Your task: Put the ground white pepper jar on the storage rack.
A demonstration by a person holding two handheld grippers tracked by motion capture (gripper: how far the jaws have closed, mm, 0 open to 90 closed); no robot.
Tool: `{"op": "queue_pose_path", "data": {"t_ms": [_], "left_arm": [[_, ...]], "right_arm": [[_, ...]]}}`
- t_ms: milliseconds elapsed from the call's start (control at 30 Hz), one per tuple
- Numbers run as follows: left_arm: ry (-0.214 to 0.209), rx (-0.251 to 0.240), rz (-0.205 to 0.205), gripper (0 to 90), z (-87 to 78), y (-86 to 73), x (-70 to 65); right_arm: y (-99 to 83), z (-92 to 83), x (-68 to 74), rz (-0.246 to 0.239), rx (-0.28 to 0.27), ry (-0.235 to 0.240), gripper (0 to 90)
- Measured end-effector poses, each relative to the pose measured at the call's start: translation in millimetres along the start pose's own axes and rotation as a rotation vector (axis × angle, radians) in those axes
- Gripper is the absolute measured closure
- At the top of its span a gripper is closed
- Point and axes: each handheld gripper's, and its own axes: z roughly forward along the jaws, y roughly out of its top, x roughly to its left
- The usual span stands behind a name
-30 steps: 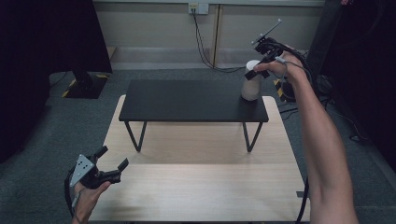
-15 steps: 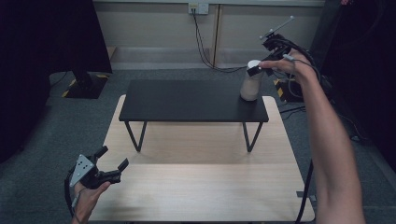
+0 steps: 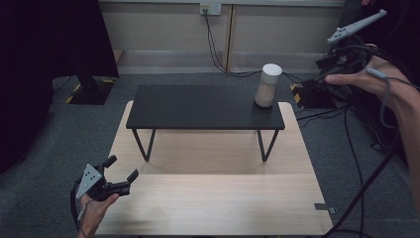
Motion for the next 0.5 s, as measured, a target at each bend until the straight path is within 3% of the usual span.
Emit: {"op": "queue_pose_path", "data": {"t_ms": [133,267,400,500], "left_arm": [[-0.002,0.003,0.003,0.0,0.8,0.3,0.0],[-0.007,0.006,0.006,0.0,1.6,0.5,-0.2],[-0.008,0.011,0.008,0.0,1.5,1.2,-1.8],[-0.012,0.009,0.009,0.0,0.7,1.3,-2.5]], "right_arm": [[-14.2,-18.9,12.9,-0.032,-0.012,0.022,9.1],[-32.6,-39.0,37.3,-0.089,-0.022,0.041,9.0],[-44.2,-45.6,50.0,-0.102,-0.038,0.050,8.9],[-62.8,-43.4,63.7,-0.102,-0.050,0.072,8.6]]}}
